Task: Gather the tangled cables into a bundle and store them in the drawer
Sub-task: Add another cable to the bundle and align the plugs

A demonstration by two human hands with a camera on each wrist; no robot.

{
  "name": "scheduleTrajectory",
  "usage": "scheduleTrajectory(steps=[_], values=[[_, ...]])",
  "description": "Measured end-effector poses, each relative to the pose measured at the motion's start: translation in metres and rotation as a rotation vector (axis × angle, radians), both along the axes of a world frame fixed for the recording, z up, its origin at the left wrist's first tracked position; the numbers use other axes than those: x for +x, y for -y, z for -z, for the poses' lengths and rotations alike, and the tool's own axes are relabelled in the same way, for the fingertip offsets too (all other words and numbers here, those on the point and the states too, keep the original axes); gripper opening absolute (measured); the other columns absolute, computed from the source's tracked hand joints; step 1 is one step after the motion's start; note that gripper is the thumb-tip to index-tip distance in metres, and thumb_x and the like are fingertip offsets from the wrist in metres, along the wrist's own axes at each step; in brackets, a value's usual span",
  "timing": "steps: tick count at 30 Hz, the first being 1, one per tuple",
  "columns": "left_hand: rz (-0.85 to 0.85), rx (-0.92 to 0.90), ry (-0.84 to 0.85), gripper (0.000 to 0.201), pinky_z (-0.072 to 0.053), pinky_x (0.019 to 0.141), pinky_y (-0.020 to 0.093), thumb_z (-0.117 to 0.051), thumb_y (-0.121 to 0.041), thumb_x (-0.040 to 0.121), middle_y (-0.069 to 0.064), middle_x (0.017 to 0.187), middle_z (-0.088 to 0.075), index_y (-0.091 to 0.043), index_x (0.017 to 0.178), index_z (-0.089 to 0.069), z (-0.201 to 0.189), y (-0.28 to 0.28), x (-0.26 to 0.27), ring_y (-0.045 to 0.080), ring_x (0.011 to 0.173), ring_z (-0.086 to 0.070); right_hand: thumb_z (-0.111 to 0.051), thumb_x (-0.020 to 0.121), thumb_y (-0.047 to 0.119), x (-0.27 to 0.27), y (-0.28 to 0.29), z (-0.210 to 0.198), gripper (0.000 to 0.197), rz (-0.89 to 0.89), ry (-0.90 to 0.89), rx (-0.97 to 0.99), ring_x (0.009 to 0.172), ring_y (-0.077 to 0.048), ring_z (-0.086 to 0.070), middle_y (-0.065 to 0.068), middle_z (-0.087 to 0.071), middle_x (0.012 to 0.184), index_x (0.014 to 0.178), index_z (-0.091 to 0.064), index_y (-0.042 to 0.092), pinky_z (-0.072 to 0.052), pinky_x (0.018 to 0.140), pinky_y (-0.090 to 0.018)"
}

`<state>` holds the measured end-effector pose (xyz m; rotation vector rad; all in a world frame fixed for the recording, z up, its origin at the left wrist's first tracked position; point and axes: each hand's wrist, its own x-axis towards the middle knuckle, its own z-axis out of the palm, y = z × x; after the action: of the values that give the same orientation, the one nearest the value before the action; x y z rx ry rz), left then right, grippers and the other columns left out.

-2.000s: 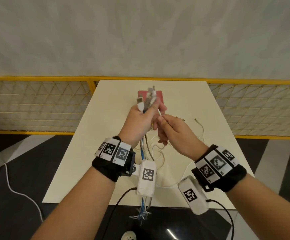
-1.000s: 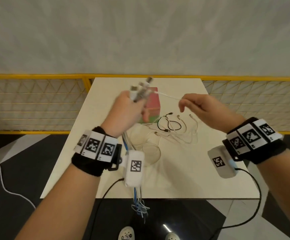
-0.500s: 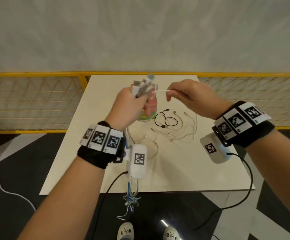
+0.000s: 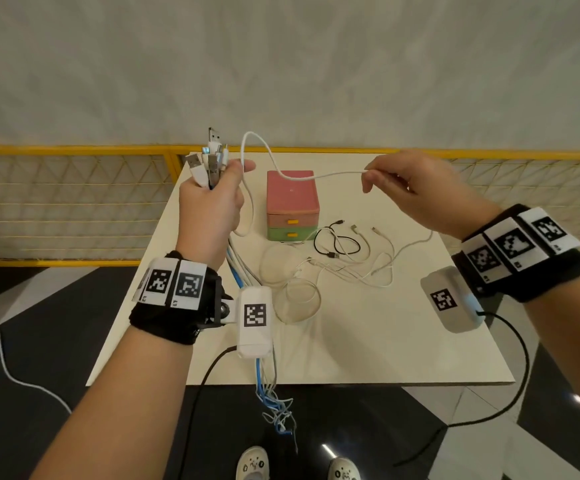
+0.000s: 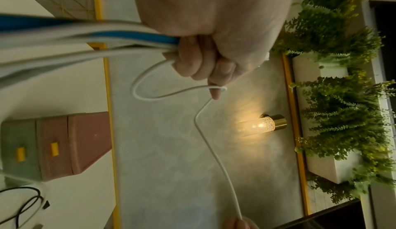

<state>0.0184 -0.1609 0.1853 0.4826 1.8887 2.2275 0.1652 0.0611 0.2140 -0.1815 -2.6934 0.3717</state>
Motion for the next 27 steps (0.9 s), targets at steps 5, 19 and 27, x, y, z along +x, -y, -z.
scheduleTrajectory(steps=[5, 19, 27], values=[[-0.063, -0.034, 0.011, 0.016, -0.022, 0.04, 0.021, -0.054, -0.025, 0.099, -0.01, 0.044, -0.036, -0.016, 0.095, -0.067, 0.001, 0.002, -0.004, 0.006, 0.037, -0.027, -0.044, 0.096, 0.032, 0.01, -0.017, 0.002, 0.025, 0.317, 0.032, 0.002, 0.052, -0.006, -0.044, 0.006, -0.047, 0.051, 0.087, -0.066, 0.027, -0.03, 0.052, -0.028], [0.333, -0.386, -0.418, 0.031, -0.043, 0.063, 0.014, -0.052, -0.027, 0.101, -0.002, 0.055, -0.065, -0.008, 0.081, -0.068, -0.017, -0.033, 0.043, 0.004, 0.057, -0.059, -0.053, 0.095, 0.035, 0.011, 0.012, -0.033, 0.025, -0.065, -0.213, 0.222, 0.068, -0.014, -0.037, 0.005, -0.053, 0.069, 0.101, -0.072, 0.02, -0.035, 0.063, -0.031], [0.141, -0.08, -0.293, 0.019, -0.03, 0.042, 0.014, -0.056, -0.025, 0.099, -0.012, 0.045, -0.042, -0.018, 0.093, -0.073, -0.03, -0.008, 0.028, 0.005, 0.04, -0.034, -0.036, 0.102, 0.019, 0.056, 0.045, -0.031, 0.019, -0.178, 0.193, -0.554, 0.043, -0.021, -0.055, -0.006, -0.058, 0.064, 0.1, -0.054, 0.013, -0.045, 0.044, -0.032]])
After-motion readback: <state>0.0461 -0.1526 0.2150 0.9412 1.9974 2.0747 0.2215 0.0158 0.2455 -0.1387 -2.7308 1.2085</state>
